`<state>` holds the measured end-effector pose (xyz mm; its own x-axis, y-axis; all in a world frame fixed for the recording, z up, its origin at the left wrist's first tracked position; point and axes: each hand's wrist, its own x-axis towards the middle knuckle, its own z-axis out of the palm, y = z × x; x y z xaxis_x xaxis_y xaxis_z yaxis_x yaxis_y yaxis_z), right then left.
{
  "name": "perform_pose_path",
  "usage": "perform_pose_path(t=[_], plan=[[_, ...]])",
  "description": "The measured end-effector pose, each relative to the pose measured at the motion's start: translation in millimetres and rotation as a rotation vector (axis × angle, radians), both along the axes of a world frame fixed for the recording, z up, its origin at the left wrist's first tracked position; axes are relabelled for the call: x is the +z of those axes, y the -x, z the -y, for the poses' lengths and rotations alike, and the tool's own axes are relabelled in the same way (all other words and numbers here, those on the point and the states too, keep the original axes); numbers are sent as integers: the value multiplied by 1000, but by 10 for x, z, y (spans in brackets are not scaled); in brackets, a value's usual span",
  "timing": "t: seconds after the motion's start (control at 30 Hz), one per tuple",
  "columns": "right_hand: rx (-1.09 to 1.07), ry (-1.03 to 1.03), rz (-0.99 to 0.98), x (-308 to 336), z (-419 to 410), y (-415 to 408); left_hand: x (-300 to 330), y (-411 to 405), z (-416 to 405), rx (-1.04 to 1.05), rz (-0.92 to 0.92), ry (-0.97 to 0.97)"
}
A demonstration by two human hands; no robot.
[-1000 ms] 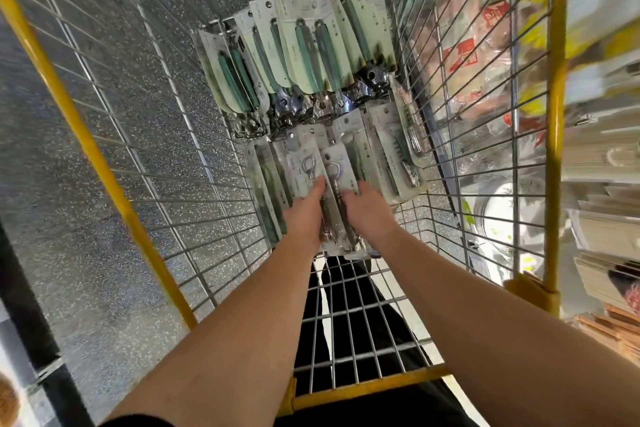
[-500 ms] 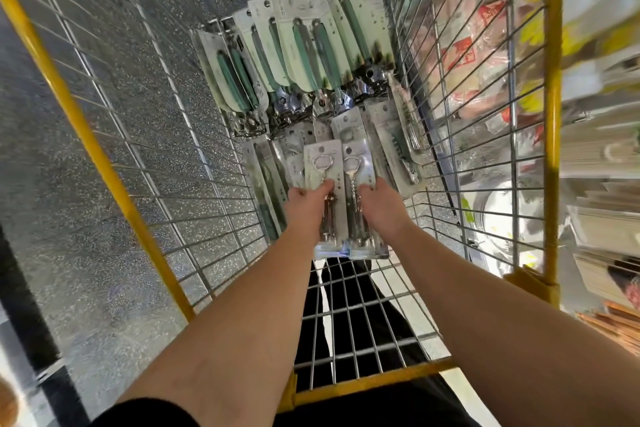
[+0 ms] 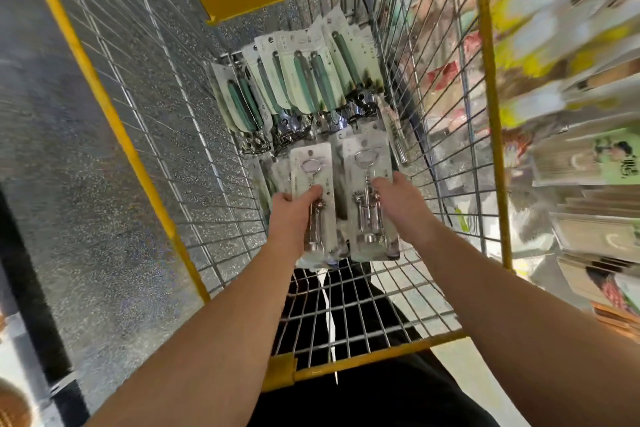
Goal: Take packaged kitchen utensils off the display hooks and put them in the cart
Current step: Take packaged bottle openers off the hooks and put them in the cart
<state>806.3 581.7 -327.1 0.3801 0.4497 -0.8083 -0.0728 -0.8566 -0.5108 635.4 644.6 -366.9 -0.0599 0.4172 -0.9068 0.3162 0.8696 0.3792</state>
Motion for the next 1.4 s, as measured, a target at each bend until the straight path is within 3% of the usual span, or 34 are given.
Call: perform_pose_path(t=[0.1, 0.3, 0.5, 0.63, 0.9, 1.0, 1.13, 1.27, 1.4], plan=[[-58, -26, -89, 255, 6, -65, 449, 26, -73, 29, 48, 9], [-107, -119, -275, 389, 75, -387, 1203, 112, -192, 17, 328, 45], [-266, -174, -379, 1240, 7, -459, 1774, 33, -303, 8, 393, -90], [-219, -294, -432, 1670, 46, -498, 2079, -50, -282, -24, 487, -126], [-114, -503, -359, 2505, 284, -393, 2741, -175, -48, -111, 621, -191], [-112, -480, -227, 2814, 443, -212, 2929, -91, 98, -188, 680, -193], [62, -444, 3, 3110, 775, 102, 3118, 170, 329, -146, 769, -195], [-139, -488, -121, 3321, 1173, 518, 3255, 414, 653, -199, 800, -203], [-225, -467, -28, 3458, 1660, 791, 3389, 501, 1048, -281, 851, -212]])
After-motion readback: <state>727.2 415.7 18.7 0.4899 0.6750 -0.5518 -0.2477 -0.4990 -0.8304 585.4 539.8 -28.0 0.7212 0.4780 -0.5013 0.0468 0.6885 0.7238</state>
